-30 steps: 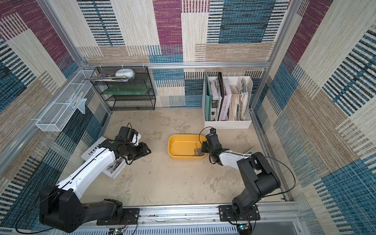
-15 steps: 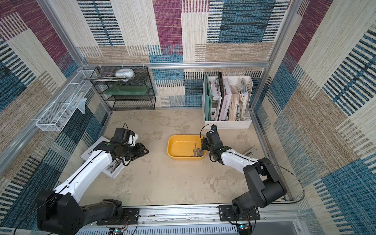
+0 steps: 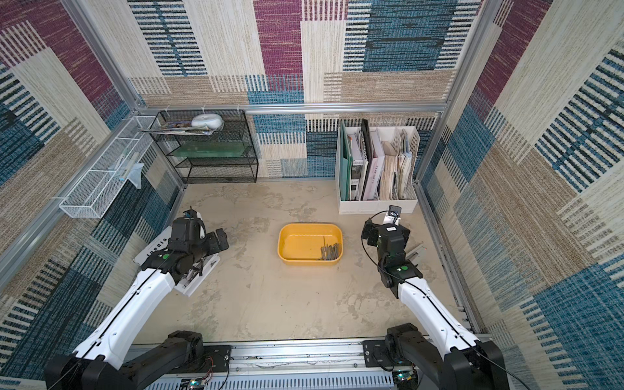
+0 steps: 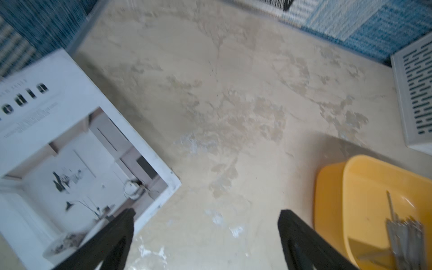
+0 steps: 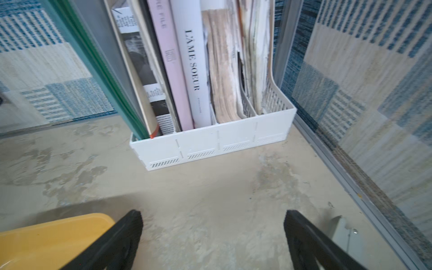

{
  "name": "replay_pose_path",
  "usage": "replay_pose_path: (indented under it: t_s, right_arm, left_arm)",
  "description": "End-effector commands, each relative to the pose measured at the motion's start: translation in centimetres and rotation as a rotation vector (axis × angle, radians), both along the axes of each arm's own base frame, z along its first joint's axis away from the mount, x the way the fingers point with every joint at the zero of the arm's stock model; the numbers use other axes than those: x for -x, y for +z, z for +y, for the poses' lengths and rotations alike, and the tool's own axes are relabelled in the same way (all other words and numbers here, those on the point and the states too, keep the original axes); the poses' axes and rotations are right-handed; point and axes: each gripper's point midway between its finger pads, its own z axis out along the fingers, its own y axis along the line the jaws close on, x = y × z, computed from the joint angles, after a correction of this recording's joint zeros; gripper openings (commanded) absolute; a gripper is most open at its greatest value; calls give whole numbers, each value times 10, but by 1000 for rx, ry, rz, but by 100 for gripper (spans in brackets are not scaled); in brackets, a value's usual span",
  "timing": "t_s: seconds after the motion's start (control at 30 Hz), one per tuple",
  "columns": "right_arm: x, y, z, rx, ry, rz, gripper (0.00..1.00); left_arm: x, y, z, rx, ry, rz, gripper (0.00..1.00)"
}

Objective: Put the nails on the desktop into the storage box
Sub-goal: Place the storage box at the center of the board, then reset both arms

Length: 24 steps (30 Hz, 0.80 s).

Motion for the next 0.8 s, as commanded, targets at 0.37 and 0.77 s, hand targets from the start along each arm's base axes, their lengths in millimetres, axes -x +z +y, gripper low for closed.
replay_pose_path:
  t_s: [0.37, 0.77]
  right_arm:
    - [1, -55, -95, 9, -287, -60, 100]
    - [7, -48, -68, 39, -99, -224, 100]
  left_arm:
    - [-53, -26, 29, -299, -47, -248, 98]
    - [-71, -77, 21, -320, -93, -321, 98]
